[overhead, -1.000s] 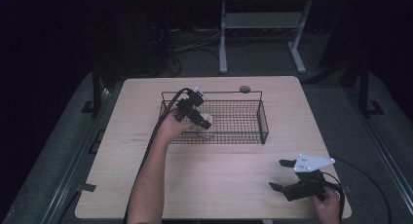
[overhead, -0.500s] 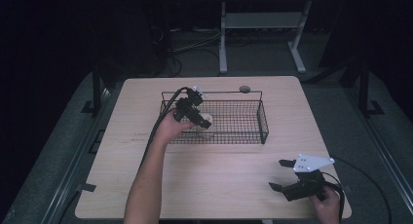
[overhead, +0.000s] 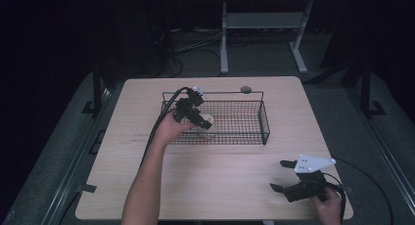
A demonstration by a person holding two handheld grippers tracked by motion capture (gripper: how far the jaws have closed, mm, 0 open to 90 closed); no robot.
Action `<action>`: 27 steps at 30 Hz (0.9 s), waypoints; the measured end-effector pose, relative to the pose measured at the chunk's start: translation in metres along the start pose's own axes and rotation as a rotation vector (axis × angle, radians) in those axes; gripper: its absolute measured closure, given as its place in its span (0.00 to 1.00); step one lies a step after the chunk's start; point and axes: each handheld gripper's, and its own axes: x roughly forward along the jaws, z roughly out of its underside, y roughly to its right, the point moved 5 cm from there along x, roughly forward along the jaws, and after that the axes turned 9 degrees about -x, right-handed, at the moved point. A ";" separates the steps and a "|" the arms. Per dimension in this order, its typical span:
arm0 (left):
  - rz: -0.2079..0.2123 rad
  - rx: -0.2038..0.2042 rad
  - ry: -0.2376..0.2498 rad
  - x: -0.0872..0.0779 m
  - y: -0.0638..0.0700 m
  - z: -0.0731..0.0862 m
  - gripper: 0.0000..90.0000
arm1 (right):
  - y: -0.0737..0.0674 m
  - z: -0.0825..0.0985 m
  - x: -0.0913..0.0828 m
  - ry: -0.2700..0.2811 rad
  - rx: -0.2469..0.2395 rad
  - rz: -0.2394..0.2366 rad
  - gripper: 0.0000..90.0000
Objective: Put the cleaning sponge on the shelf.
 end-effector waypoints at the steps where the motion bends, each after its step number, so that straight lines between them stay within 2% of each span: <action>1: -0.003 0.005 0.004 -0.001 0.000 0.000 0.22 | 0.000 0.000 0.000 -0.002 0.002 0.000 0.15; 15: 0.001 0.028 0.030 -0.019 0.011 0.000 0.22 | 0.000 0.001 0.001 -0.006 -0.003 -0.001 0.15; 27: 0.007 0.051 0.023 -0.024 0.016 0.002 0.22 | 0.000 0.003 -0.001 -0.003 0.010 -0.002 0.15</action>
